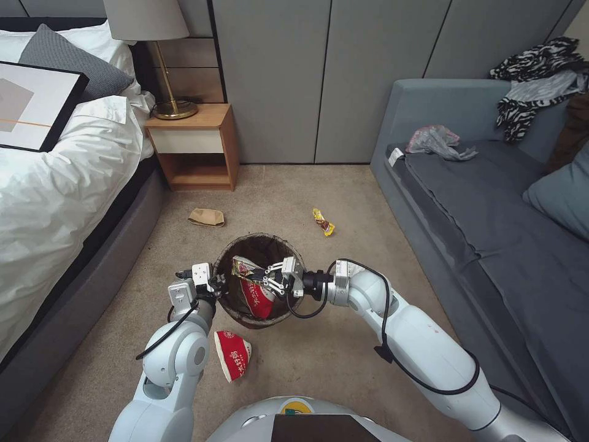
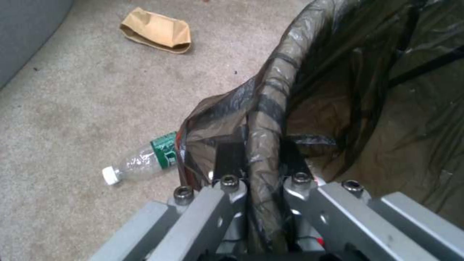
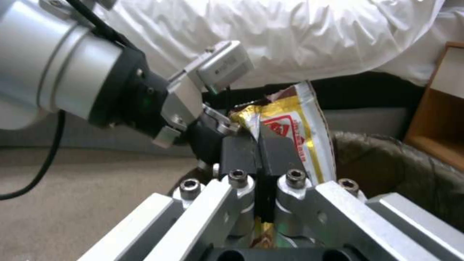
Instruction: Pick up the trash bin, then pick up the garbage from the floor and place it into the trash bin.
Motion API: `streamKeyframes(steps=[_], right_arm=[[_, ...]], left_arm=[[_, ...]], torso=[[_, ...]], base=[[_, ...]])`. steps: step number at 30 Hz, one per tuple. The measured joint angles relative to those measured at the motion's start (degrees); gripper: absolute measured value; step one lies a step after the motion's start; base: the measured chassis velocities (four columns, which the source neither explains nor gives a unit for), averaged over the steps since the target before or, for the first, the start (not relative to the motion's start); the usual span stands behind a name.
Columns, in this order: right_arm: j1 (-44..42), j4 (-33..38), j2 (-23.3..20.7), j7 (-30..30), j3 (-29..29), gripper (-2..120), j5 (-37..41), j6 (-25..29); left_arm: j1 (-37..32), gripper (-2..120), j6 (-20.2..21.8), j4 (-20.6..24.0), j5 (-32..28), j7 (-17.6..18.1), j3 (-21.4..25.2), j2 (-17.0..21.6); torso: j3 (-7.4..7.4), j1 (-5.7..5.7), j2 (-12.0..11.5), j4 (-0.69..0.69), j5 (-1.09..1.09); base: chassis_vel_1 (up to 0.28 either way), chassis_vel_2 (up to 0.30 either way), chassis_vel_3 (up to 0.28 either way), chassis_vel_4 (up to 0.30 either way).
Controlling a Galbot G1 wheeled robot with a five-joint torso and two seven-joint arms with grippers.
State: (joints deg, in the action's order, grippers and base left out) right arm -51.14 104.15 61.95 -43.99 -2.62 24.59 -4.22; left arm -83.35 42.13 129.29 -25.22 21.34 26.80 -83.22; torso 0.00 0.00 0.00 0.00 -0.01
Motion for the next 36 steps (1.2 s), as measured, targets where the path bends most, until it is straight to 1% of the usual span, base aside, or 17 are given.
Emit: streamKeyframes(steps=[3,5,6,9,10,12,13,17,19,20,21,23,26,27,29,32,36], right_arm=[[-0.02,0.0,-0.1,0.82,-0.07,-1,-0.21,-0.67],[-0.16,0.01,-0.2,1.08,-0.06,7,-0.7,-1.09],[-0.16,0.01,-0.2,1.08,-0.06,7,-0.7,-1.09],[-0.34,0.02,-0.17,1.18,0.12,22,-1.07,-1.29],[-0.34,0.02,-0.17,1.18,0.12,22,-1.07,-1.29],[-0.68,0.02,0.02,1.2,0.3,34,-1.25,-1.35],[-0.68,0.02,0.02,1.2,0.3,34,-1.25,-1.35],[-1.26,-0.01,-0.03,1.26,0.73,46,-1.27,-1.35],[-1.78,-0.26,-0.29,1.27,1.28,57,-1.29,-1.29],[-1.78,-0.26,-0.29,1.27,1.28,57,-1.29,-1.29],[-2.18,-0.38,-0.49,1.28,1.76,64,-1.33,-1.16],[-2.4,-0.38,-0.61,1.28,2.05,68,-1.33,-1.07],[-2.89,0.53,-1.27,1.3,3.42,84,-1.15,-0.9],[-2.89,0.53,-1.27,1.3,3.42,84,-1.15,-0.9],[-3.04,1.51,-1.58,1.38,4.69,96,-0.87,-0.79],[-3.28,2.18,-1.68,1.66,5.54,98,-0.78,-0.67],[-4.68,5.23,-2.07,3.75,9.66,100,-1.3,0.37]], left_arm=[[0.02,3,0.0,0.0,0.0,0.0,-0.06,-0.01],[0.02,3,0.0,0.0,0.01,0.0,-0.09,-0.03],[0.02,3,0.0,0.0,0.01,0.0,-0.09,-0.03],[-0.06,3,0.0,0.08,0.02,-0.01,-0.06,-0.04],[-0.06,3,0.0,0.08,0.02,-0.01,-0.06,-0.04],[-0.2,3,0.0,0.27,0.03,0.0,0.05,-0.01],[-0.2,3,0.0,0.27,0.03,0.0,0.05,-0.01],[-0.23,3,0.0,0.44,0.03,-0.01,0.12,0.02],[-0.25,3,0.0,0.56,0.03,0.0,0.17,0.03],[-0.25,3,0.0,0.56,0.03,0.0,0.17,0.03],[-0.25,3,0.0,0.58,0.03,0.0,0.21,0.05],[-0.25,3,0.0,0.59,0.03,0.0,0.22,0.08],[-0.25,3,0.0,0.6,0.03,-0.01,0.25,0.1],[-0.25,3,0.0,0.6,0.03,-0.01,0.25,0.1],[-0.22,3,0.0,0.6,0.04,-0.01,0.32,0.04],[-0.22,3,0.0,0.6,0.05,0.0,0.37,0.04],[-0.27,3,0.0,0.75,0.04,0.0,0.48,0.08]], torso=[[0.0,0.0,0.0,0.0,0.0],[0.0,0.0,0.0,0.0,0.0],[0.0,0.0,0.0,0.0,0.0],[0.0,0.0,0.0,0.0,0.0],[0.0,0.0,0.0,0.0,0.0],[0.0,0.0,0.0,0.0,0.0],[0.0,0.0,0.0,0.0,0.0],[0.0,0.0,0.0,0.0,0.0],[0.0,0.0,0.0,0.0,0.01],[0.0,0.0,0.0,0.0,0.01],[0.0,0.0,0.0,0.0,0.01],[0.0,0.0,0.0,0.0,0.01],[0.0,0.0,0.0,0.0,0.02],[0.0,0.0,0.0,0.0,0.02],[0.0,0.0,0.0,0.0,0.01],[0.0,0.0,0.0,0.0,0.01],[0.0,0.0,0.0,0.0,0.01]], base=[[0.0,0.0,0.0,0.0],[0.0,0.0,0.0,0.0],[0.0,0.0,0.0,0.0],[0.0,0.0,0.0,0.0],[0.0,0.0,0.0,0.0],[0.0,0.0,0.0,0.0],[0.0,0.0,0.0,0.0],[0.0,0.0,0.0,0.0],[0.0,0.0,0.0,0.0],[0.0,0.0,0.0,0.0],[0.0,0.0,0.0,0.0],[0.0,0.0,0.0,0.0],[0.0,0.0,0.0,0.0],[0.0,0.0,0.0,0.0],[0.0,0.0,0.0,0.0],[0.0,0.0,0.0,0.0],[0.0,0.0,0.0,0.0]])
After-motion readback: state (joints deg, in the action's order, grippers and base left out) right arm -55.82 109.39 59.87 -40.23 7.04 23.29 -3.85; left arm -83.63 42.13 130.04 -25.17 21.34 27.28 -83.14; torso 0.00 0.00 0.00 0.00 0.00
